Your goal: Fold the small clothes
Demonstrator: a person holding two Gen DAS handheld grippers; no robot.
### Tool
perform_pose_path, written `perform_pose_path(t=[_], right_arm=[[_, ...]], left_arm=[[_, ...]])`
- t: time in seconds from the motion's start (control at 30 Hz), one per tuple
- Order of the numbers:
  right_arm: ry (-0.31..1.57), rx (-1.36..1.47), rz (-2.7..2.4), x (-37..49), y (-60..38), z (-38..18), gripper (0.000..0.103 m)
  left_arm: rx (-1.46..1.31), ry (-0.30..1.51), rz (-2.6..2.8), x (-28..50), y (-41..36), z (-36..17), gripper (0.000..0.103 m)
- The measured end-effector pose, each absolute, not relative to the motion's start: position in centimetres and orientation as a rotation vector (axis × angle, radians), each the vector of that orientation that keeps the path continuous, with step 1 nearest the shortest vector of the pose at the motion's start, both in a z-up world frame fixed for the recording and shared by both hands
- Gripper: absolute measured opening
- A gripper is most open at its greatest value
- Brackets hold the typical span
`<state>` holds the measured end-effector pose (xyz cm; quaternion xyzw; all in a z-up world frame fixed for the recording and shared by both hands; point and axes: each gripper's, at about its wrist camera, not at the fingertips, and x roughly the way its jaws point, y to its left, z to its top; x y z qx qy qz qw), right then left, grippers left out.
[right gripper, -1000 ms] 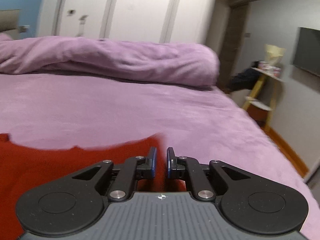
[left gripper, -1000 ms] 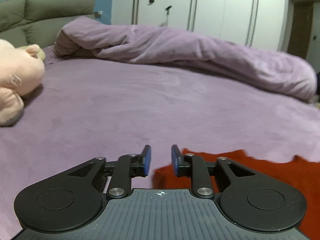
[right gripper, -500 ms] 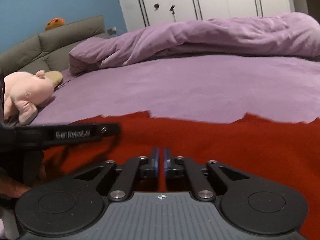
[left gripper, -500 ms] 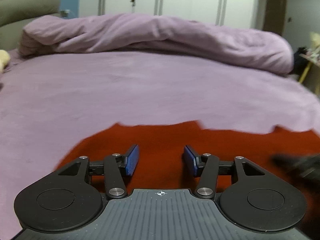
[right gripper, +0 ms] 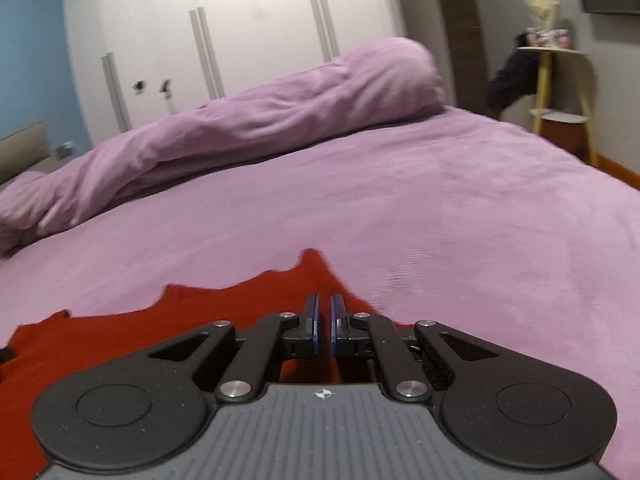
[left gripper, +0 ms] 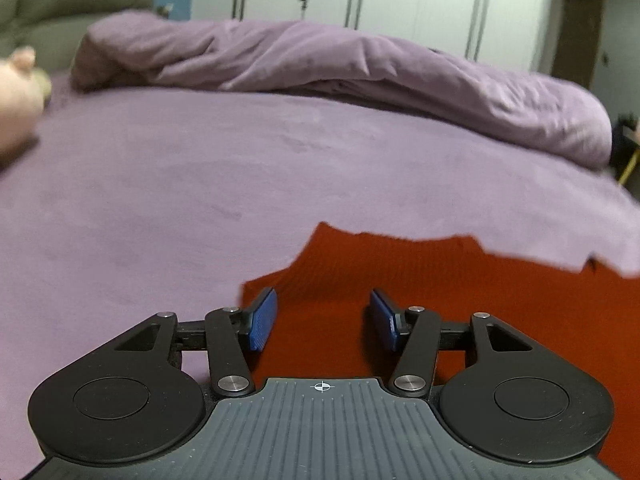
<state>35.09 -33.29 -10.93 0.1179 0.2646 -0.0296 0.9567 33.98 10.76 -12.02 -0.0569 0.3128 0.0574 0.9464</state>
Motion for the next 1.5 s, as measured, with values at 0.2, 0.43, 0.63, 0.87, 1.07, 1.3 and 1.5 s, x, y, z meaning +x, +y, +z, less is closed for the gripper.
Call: perform_pose_path(t=[0.2, 0.43, 0.63, 0.87, 1.07, 1.3, 1.5], right_arm=[[0.590, 0.104, -0.292, 34.0, -33.1, -9.6, 0.013], [0.550, 0.129, -0.114, 24.7, -30.8, -6.4, 0.013], [0.582, 0.096, 0.134, 21.0, -23.3, -6.1, 0.013], [0.634, 0.072, 0.273, 20.5, -16.1, -6.0, 0.012], [0.662, 0.059, 0.284, 20.9, -13.8, -6.2, 0.012], [0.653, 0.038, 0.355, 22.4, -9.9, -7.2, 0.012], [0.671, -0.017, 0.347, 23.4, -7.8, -8.2, 0.012]], left_arm=[[-0.051, 0.659, 0.265, 28.8, 14.3, -10.7, 0.062], [-0.281, 0.718, 0.122, 19.1, 16.4, -8.7, 0.062], [-0.603, 0.807, -0.110, 17.3, 16.1, -10.0, 0.059], [-0.807, 0.845, -0.127, 22.1, 16.4, -12.6, 0.054], [-1.103, 0.790, -0.090, 23.8, 18.5, -15.6, 0.031], [-1.104, 0.759, -0.088, 24.7, 18.9, -15.4, 0.025], [-1.062, 0.750, -0.096, 24.3, 18.7, -15.3, 0.024]])
